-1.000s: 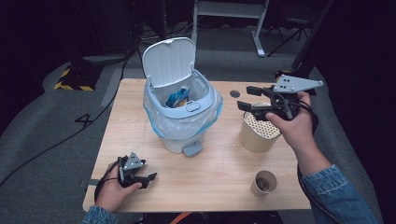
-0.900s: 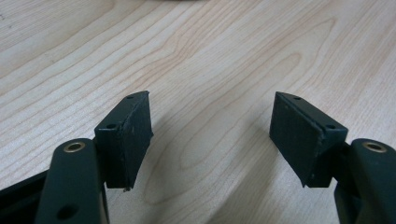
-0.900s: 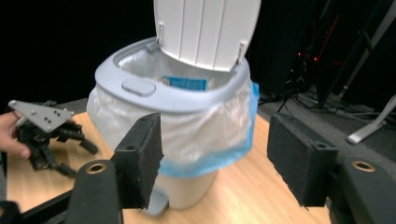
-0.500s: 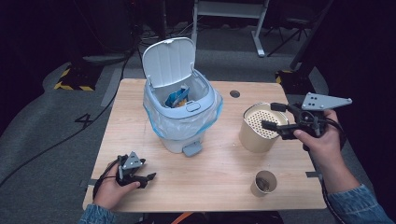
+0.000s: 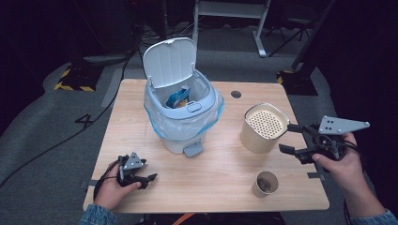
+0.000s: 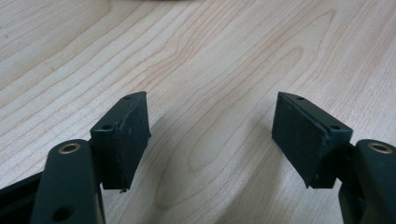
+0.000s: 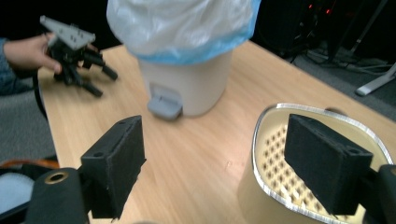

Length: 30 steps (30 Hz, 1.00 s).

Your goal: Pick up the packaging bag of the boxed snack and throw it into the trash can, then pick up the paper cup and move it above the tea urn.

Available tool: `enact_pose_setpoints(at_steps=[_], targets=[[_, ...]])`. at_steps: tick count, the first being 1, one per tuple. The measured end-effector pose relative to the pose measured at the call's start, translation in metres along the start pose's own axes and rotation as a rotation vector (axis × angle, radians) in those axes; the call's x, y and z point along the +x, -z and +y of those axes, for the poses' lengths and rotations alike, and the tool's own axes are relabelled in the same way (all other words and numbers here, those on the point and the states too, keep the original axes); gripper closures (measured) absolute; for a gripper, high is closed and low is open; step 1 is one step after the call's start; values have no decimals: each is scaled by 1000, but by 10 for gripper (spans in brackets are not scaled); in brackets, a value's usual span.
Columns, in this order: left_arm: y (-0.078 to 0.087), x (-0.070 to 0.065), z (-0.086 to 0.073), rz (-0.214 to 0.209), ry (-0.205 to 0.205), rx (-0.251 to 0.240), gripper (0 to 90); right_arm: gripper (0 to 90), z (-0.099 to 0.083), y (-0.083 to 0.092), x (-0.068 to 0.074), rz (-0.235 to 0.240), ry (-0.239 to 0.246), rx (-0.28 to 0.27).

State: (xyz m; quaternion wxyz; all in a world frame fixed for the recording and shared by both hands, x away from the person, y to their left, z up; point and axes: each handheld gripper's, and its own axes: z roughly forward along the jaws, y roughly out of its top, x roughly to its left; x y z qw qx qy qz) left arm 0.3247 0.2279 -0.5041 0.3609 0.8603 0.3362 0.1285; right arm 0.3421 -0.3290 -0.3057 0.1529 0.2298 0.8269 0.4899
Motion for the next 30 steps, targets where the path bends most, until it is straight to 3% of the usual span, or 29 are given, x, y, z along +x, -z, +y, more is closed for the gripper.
enact_pose_setpoints(at_steps=[13, 19, 22, 30], targets=[[0, -1, 0, 5, 0, 1, 280, 199, -77, 11, 21, 47, -11, 105], [0, -2, 0, -3, -2, 7, 247, 198, -109, 8, 33, 21, 6, 172], [-2, -3, 1, -19, -23, 21, 166, 199, -121, 7, 38, 25, -7, 163], [-2, -3, 1, -20, -20, 22, 158, 196, -150, -7, 42, 50, -63, 166]])
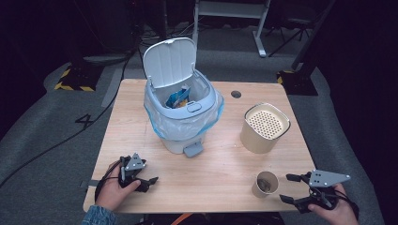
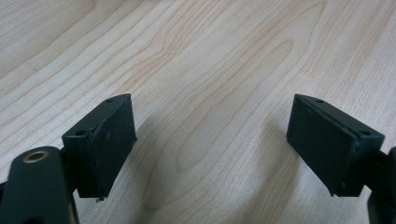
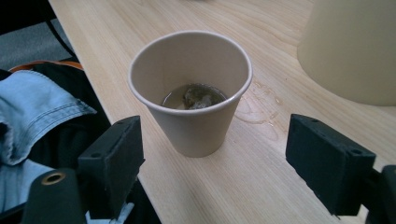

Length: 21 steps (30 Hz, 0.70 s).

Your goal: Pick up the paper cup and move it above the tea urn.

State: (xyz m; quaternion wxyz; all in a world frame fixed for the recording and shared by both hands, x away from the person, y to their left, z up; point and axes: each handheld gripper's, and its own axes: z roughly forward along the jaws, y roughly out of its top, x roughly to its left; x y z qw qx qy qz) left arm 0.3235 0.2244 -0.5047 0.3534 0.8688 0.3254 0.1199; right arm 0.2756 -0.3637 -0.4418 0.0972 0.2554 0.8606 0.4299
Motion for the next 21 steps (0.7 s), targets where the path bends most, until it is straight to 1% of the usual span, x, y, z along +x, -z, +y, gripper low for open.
enact_pose_setpoints(at_steps=[3, 6, 9, 14, 21], targets=[[0, 0, 0, 6, 9, 0, 153, 223, -7, -10, -1, -2, -16, -16], [0, 0, 0, 6, 10, 0, 153, 225, -13, -21, 0, 15, -29, -30], [0, 0, 0, 6, 10, 0, 153, 221, -18, -30, 1, 23, -25, -32], [0, 0, 0, 7, 10, -1, 153, 225, -20, -44, 4, 33, -36, -77], [0, 0, 0, 7, 10, 0, 153, 219, -20, -61, 7, 46, -43, -114]])
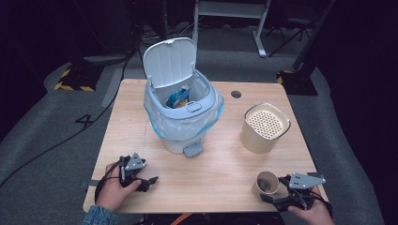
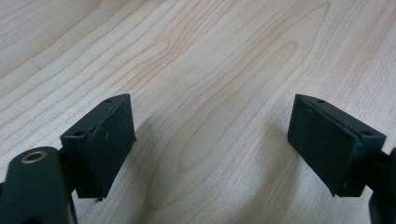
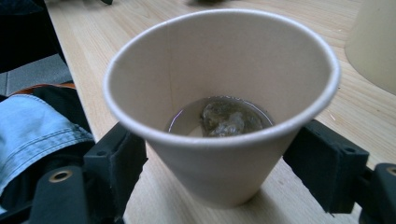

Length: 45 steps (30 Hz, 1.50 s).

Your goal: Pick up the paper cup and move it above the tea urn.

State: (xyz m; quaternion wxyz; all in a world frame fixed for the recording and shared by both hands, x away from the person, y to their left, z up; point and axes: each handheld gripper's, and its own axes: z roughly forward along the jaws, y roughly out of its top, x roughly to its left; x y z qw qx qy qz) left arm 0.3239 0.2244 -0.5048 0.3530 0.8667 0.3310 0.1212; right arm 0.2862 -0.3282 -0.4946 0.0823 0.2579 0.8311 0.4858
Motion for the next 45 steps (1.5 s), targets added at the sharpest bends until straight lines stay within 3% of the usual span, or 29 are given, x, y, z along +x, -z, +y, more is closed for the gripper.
enact_pose_setpoints(at_steps=[9, 14, 25, 32, 45], targets=[[0, 0, 0, 0, 0, 0, 153, 234, 0, -12, -1, 21, -17, -16], [0, 0, 0, 0, 0, 0, 153, 260, 1, -12, 0, 10, -7, -20], [0, 0, 0, 0, -1, 1, 153, 268, 13, 4, -5, -19, -21, -50], [0, 0, 0, 1, -1, 0, 153, 271, 26, 18, -15, -36, -22, -58], [0, 0, 0, 0, 0, 0, 153, 278, 53, 33, -48, -30, 25, -75]])
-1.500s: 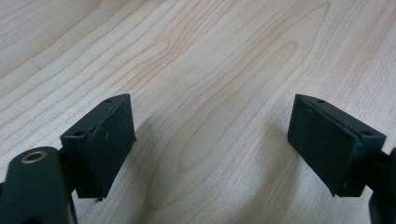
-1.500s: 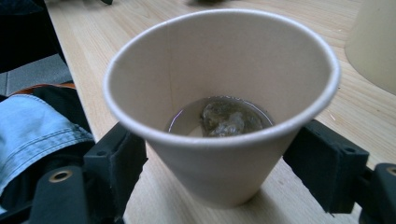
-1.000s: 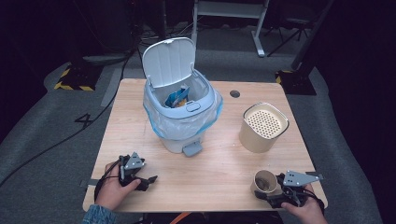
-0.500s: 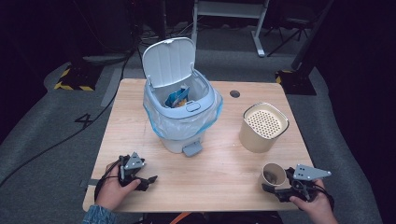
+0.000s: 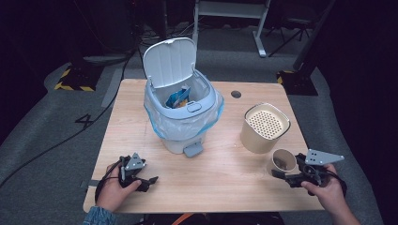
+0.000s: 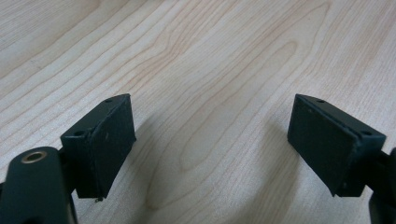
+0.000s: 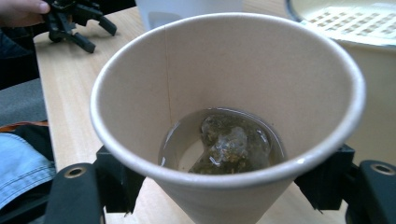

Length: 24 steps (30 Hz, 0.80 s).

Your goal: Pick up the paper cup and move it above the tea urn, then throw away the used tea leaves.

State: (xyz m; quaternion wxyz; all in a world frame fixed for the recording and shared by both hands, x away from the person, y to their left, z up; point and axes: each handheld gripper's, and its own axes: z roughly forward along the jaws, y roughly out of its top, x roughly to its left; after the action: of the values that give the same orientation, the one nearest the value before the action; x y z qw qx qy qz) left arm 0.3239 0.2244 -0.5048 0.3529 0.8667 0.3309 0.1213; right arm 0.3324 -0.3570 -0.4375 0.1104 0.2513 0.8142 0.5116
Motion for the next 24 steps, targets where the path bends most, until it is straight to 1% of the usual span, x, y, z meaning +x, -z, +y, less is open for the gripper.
enact_pose_setpoints(at_steps=[5, 9, 14, 21, 24], targets=[[0, 0, 0, -1, 0, 0, 153, 279, 11, 5, -12, -20, 17, -1], [0, 1, 0, -1, 1, 0, 153, 279, 22, 12, -20, -37, 18, -1], [0, 0, 0, 2, -1, 1, 154, 278, 36, 19, -32, -60, 31, -3], [0, 0, 0, 3, 0, 0, 155, 278, 56, 26, -49, -71, 33, -17], [0, 0, 0, 1, 0, 0, 155, 281, 62, 28, -56, -70, 21, -11]])
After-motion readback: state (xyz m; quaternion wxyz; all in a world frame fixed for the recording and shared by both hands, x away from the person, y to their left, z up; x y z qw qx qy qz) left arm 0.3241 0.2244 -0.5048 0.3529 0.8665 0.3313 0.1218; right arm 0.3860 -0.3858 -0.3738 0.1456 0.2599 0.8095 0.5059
